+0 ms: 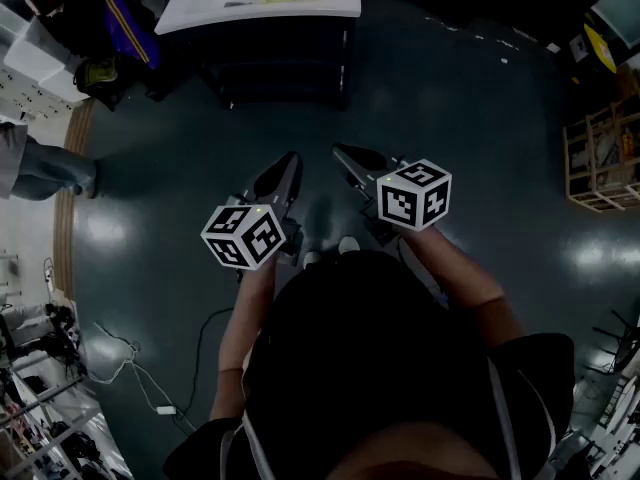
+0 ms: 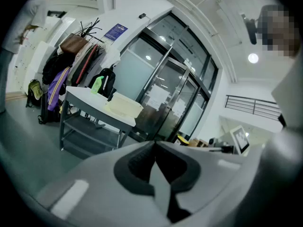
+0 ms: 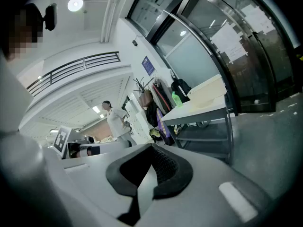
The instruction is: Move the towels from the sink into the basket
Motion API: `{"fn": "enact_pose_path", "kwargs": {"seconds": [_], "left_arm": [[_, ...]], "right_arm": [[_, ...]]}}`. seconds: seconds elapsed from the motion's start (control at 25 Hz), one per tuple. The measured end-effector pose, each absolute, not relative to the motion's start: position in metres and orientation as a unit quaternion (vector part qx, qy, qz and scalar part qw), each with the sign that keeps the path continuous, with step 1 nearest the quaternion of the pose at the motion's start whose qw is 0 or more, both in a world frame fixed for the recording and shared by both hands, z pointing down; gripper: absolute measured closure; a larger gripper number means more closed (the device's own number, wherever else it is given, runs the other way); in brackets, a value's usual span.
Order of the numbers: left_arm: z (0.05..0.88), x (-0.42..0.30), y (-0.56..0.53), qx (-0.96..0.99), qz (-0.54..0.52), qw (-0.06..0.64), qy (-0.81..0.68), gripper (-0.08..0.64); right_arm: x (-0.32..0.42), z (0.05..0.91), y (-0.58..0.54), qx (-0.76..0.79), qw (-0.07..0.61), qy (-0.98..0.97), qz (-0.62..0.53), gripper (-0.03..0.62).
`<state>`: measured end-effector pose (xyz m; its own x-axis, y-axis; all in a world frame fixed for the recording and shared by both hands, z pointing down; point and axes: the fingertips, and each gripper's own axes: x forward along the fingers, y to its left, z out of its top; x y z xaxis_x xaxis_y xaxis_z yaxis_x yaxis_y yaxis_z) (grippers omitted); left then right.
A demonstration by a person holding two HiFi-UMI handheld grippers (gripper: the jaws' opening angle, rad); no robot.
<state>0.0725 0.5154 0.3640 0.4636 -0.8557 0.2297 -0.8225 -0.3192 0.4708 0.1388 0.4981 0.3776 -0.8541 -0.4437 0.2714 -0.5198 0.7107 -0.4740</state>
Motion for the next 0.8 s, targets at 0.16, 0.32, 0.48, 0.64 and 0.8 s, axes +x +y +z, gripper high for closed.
{"fn": "enact_pose_path", "kwargs": {"seconds": [0.16,0.32,0.48,0.64,0.8], "left_arm": [[0.366,0.079,0.512,0.809,-0.031,0.275,-0.519,0.552],[0.369,0.087,0.502,0.806,-0.034,0.278,-0.521,0.552],[0.37,0.104,0.492,0.807,-0.032,0.277,-0.521,0.552],[0.372,0.111,0.484,0.804,-0.033,0.278,-0.524,0.552],[0.382,0.111,0.481,0.798,-0.029,0.287,-0.53,0.552]], "right_arm": [[0.147,0.378,0.494,0.261,0.069,-0.922,0.277,0.601],[0.156,0.379,0.485,0.26,0.071,-0.924,0.273,0.601],[0.171,0.381,0.478,0.254,0.07,-0.925,0.275,0.6],[0.178,0.384,0.471,0.25,0.071,-0.926,0.274,0.6],[0.181,0.394,0.466,0.249,0.075,-0.922,0.287,0.6]]}}
